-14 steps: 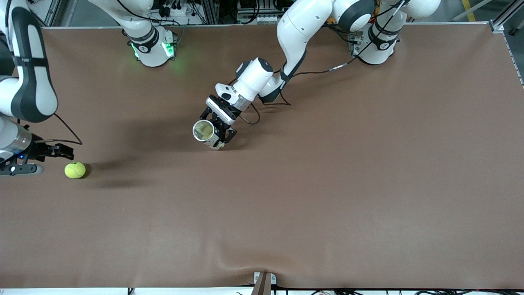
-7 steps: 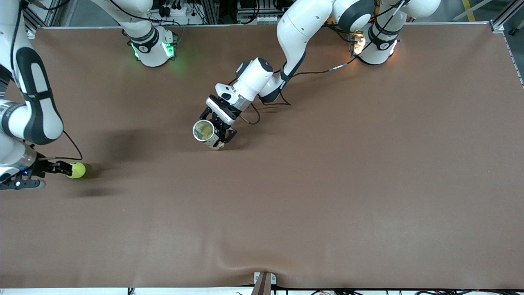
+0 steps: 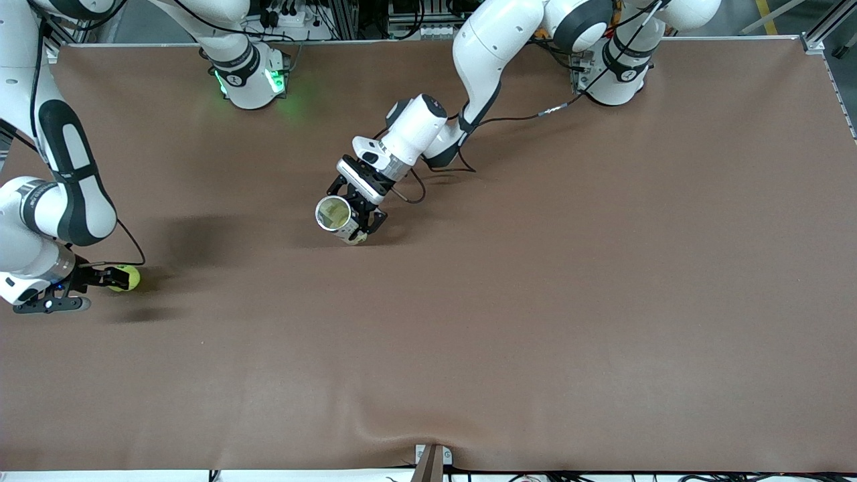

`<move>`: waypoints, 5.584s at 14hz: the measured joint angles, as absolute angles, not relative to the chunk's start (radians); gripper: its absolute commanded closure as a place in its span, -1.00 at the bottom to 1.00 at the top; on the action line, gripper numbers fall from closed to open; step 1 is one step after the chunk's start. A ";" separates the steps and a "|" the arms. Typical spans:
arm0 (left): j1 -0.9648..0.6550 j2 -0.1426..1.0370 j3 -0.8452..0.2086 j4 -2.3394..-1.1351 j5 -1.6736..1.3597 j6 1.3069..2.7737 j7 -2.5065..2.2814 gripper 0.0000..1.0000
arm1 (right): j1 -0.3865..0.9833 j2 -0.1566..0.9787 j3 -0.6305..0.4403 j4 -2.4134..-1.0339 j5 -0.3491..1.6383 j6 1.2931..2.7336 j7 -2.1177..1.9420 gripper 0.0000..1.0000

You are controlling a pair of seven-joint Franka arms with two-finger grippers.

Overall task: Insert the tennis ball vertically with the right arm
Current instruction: 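Move the right gripper to the second ball and grasp it, then carry the second ball with the right gripper over the can rim, then open the right gripper to drop the second ball into the can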

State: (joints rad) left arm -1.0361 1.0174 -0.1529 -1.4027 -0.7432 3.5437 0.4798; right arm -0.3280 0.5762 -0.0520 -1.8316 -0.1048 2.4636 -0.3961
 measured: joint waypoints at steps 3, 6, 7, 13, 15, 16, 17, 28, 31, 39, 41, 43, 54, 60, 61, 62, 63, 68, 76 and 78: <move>-1.036 1.020 -0.153 -1.408 -0.743 3.543 0.480 -0.74 | -0.334 0.593 -0.051 -1.832 -0.104 2.463 -0.405 -1.00; -1.036 1.024 -0.153 -1.425 -0.743 3.543 0.480 -0.74 | -0.334 0.610 -0.051 -1.832 -0.092 2.459 -0.405 -1.00; -1.037 1.025 -0.153 -1.430 -0.743 3.543 0.480 -0.74 | -0.334 0.614 -0.051 -1.832 -0.090 2.457 -0.405 -1.00; -1.043 1.025 -0.153 -1.436 -0.743 3.543 0.480 -0.83 | -0.337 0.637 -0.052 -1.834 -0.084 2.434 -0.405 -1.00; -1.043 1.025 -0.153 -1.436 -0.743 3.543 0.480 -0.83 | -0.338 0.638 -0.052 -1.835 -0.084 2.424 -0.405 -0.34; -1.044 1.025 -0.153 -1.436 -0.743 3.543 0.480 -0.83 | -0.338 0.638 -0.052 -1.835 -0.084 2.422 -0.411 0.18; -1.044 1.025 -0.153 -1.436 -0.743 3.543 0.480 -0.83 | -0.339 0.638 -0.052 -1.835 -0.084 2.422 -0.428 0.52; -1.047 1.024 -0.152 -1.436 -0.743 3.544 0.481 -0.61 | -0.269 0.471 -0.044 -1.658 -0.079 2.046 -0.569 1.00; -1.047 1.024 -0.152 -1.436 -0.743 3.544 0.481 -0.62 | -0.201 0.373 -0.050 -1.590 -0.054 1.838 -0.534 1.00; -1.049 1.024 -0.153 -1.437 -0.743 3.544 0.481 -0.62 | 0.098 0.183 -0.093 -1.566 0.004 1.591 -0.082 1.00; -1.049 1.024 -0.153 -1.437 -0.743 3.544 0.480 -0.62 | 0.172 0.167 -0.080 -1.567 0.013 1.580 0.074 1.00; -1.050 1.024 -0.153 -1.437 -0.743 3.544 0.478 -0.62 | 0.215 0.164 -0.038 -1.567 0.019 1.579 0.225 1.00; -1.051 1.024 -0.153 -1.437 -0.743 3.544 0.465 -0.67 | 0.252 0.173 0.239 -1.737 0.018 1.801 0.742 1.00; -1.051 1.024 -0.153 -1.437 -0.743 3.544 0.465 -0.68 | 0.295 0.192 0.246 -1.818 0.018 1.912 0.818 1.00; -1.051 1.024 -0.153 -1.437 -0.743 3.544 0.465 -0.68 | 0.307 0.198 0.247 -1.825 0.018 1.921 0.825 1.00; -1.051 1.024 -0.153 -1.437 -0.743 3.544 0.465 -0.68 | 0.314 0.201 0.247 -1.832 0.018 1.931 0.830 1.00; -1.051 1.024 -0.153 -1.437 -0.743 3.544 0.465 -0.68 | 0.318 0.203 0.247 -1.842 0.018 1.944 0.831 1.00; -1.051 1.024 -0.153 -1.438 -0.743 3.544 0.465 -0.70 | 0.321 0.206 0.257 -1.895 0.013 1.987 0.832 1.00; -1.051 1.024 -0.153 -1.439 -0.743 3.543 0.465 -0.71 | 0.321 0.207 0.257 -1.923 0.007 2.026 0.832 -0.99; -1.051 1.024 -0.153 -1.439 -0.743 3.543 0.465 -0.71 | 0.321 0.207 0.256 -1.924 0.007 2.026 0.832 -1.00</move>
State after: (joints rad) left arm -1.0512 1.0242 -0.1531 -1.4392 -0.7432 3.5430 0.4647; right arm 0.3211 0.2074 0.2564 -1.9239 0.0065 2.0260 0.8323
